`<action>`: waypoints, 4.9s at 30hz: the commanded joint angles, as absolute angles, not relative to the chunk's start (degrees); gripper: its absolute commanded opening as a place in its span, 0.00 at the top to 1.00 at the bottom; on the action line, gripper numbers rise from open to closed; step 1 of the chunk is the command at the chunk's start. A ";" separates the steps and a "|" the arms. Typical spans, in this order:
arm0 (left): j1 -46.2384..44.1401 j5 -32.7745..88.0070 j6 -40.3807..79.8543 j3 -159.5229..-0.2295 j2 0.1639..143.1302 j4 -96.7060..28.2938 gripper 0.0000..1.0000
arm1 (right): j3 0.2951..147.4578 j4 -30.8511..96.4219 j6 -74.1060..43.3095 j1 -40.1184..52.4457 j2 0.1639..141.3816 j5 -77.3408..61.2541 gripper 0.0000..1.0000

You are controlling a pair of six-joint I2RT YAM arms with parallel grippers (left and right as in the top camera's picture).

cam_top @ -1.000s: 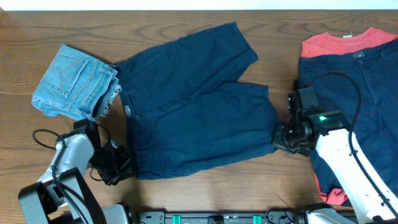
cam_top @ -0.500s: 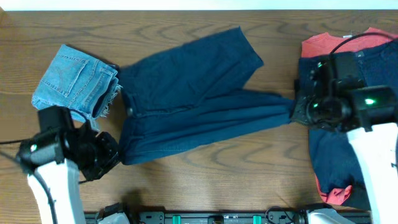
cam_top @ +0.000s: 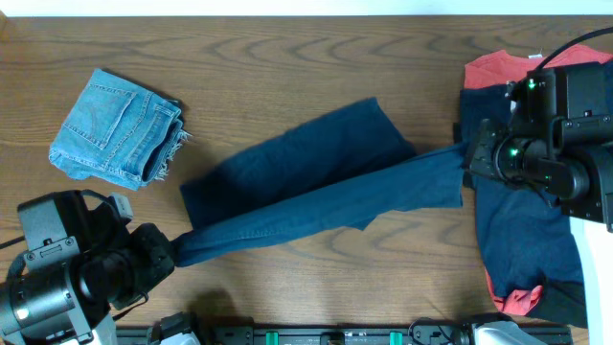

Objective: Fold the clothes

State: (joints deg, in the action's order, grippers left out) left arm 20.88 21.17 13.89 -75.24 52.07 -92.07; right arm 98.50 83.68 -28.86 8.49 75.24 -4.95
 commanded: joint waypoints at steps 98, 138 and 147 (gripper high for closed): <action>12.19 29.17 -3.31 -49.84 86.78 -50.24 0.94 | 66.67 12.16 -26.02 13.21 105.36 -16.05 0.99; 15.33 11.27 4.10 -49.71 86.85 -48.31 0.57 | 58.33 45.23 -0.84 11.14 97.41 -34.41 0.99; 14.92 23.99 -0.58 -49.25 86.85 -47.46 0.63 | 57.98 45.80 -14.79 18.17 104.92 -12.82 0.99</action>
